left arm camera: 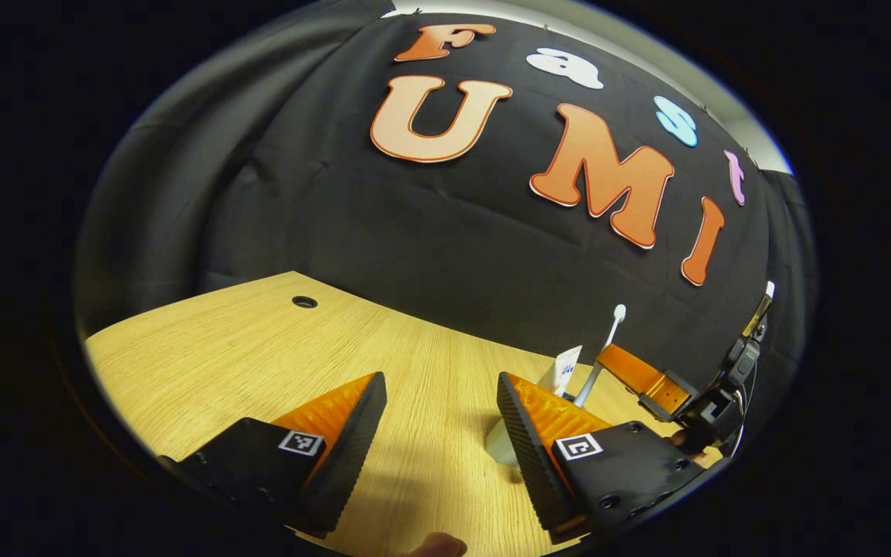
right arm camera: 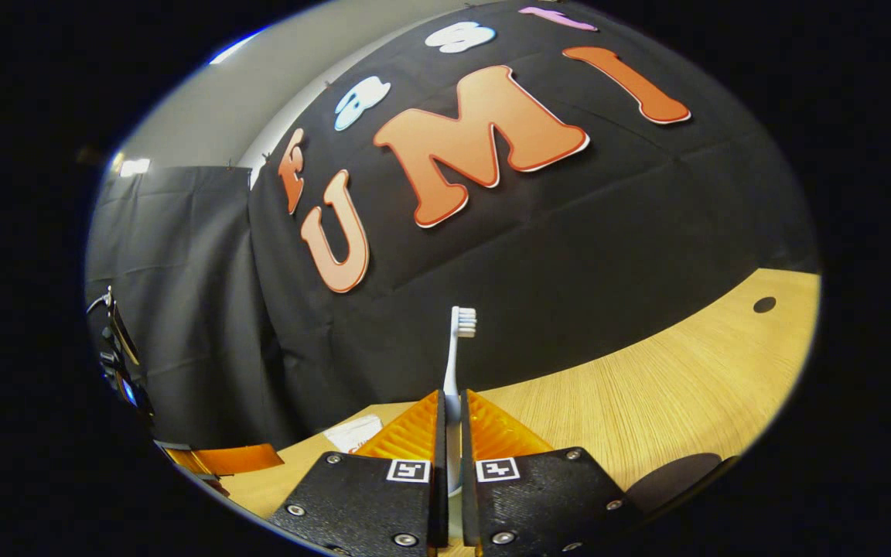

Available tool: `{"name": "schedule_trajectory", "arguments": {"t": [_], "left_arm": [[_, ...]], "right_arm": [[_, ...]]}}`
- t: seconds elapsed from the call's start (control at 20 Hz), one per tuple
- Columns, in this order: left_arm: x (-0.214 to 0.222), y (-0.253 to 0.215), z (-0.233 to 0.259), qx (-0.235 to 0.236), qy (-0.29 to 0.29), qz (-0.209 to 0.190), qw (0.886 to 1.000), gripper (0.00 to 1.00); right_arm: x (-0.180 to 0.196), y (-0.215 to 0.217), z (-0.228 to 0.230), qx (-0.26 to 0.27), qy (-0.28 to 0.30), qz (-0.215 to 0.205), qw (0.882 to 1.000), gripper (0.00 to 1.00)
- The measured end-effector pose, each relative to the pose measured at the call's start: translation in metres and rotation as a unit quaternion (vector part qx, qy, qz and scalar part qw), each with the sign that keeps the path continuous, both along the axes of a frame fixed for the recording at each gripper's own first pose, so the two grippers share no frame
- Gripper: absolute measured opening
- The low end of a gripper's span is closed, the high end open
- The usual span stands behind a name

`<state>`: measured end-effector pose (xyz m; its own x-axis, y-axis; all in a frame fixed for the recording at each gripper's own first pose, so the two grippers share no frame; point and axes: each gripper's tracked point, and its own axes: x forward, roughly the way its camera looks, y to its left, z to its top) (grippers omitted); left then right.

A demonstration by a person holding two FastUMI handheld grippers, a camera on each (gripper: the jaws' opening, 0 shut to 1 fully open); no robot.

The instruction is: Put the toothbrush and toothpaste on the desktop into the cup, then pick up the cup and place it on the coaster on the desktop.

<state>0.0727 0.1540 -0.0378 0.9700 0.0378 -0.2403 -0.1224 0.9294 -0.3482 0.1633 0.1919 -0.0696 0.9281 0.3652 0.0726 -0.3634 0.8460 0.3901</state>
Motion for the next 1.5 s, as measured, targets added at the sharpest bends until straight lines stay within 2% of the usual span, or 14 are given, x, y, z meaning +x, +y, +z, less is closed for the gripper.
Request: {"name": "schedule_trajectory", "arguments": {"t": [0.1, 0.15, 0.25, 0.3, 0.45, 0.65, 0.8, 0.85, 0.9, 1.0, 1.15, 1.25, 1.5], "left_arm": [[-0.001, -0.008, 0.0, -0.009, -0.002, -0.008, 1.0, 0.94], [-0.001, -0.013, -0.002, -0.015, 0.001, -0.014, 1.0, 0.99], [-0.001, -0.024, -0.001, -0.019, 0.004, -0.025, 1.0, 0.91], [-0.001, -0.028, 0.002, -0.018, 0.006, -0.029, 0.999, 0.94], [-0.003, -0.044, 0.007, -0.024, 0.017, -0.052, 0.998, 0.93], [-0.007, -0.065, 0.005, -0.021, 0.043, -0.081, 0.996, 0.93], [-0.01, -0.09, 0.005, -0.049, 0.058, -0.12, 0.99, 0.93], [-0.011, -0.096, 0.003, -0.05, 0.068, -0.126, 0.988, 0.98], [-0.011, -0.098, 0.001, -0.043, 0.074, -0.128, 0.988, 0.93], [-0.011, -0.104, -0.001, -0.03, 0.088, -0.139, 0.986, 0.93], [-0.008, -0.125, -0.002, -0.042, 0.113, -0.172, 0.978, 0.93], [-0.004, -0.131, -0.012, -0.029, 0.143, -0.181, 0.973, 0.93], [0.002, -0.148, -0.029, -0.016, 0.232, -0.207, 0.95, 0.93]], "right_arm": [[-0.007, 0.002, -0.006, -0.026, 0.006, 0.005, 1.0, 0.09], [-0.012, 0.003, -0.007, -0.04, 0.01, 0.011, 0.999, 0.1], [-0.02, 0.0, -0.006, -0.051, 0.013, 0.015, 0.999, 0.14], [-0.024, -0.001, -0.005, -0.055, 0.014, 0.018, 0.998, 0.17], [-0.038, -0.009, 0.002, -0.065, 0.014, 0.016, 0.998, 0.25], [-0.056, -0.019, 0.014, -0.077, 0.003, 0.015, 0.997, 0.46], [-0.07, -0.031, 0.016, -0.084, 0.009, 0.009, 0.996, 0.61], [-0.076, -0.038, 0.016, -0.084, 0.012, 0.008, 0.996, 0.64], [-0.081, -0.045, 0.017, -0.084, 0.011, 0.005, 0.996, 0.73], [-0.09, -0.065, 0.023, -0.087, 0.004, -0.012, 0.996, 0.81], [-0.1, -0.101, 0.027, -0.091, 0.0, -0.042, 0.995, 0.87], [-0.109, -0.125, 0.028, -0.096, 0.001, -0.06, 0.994, 0.9], [-0.134, -0.188, 0.033, -0.127, -0.01, -0.11, 0.986, 0.96]]}}
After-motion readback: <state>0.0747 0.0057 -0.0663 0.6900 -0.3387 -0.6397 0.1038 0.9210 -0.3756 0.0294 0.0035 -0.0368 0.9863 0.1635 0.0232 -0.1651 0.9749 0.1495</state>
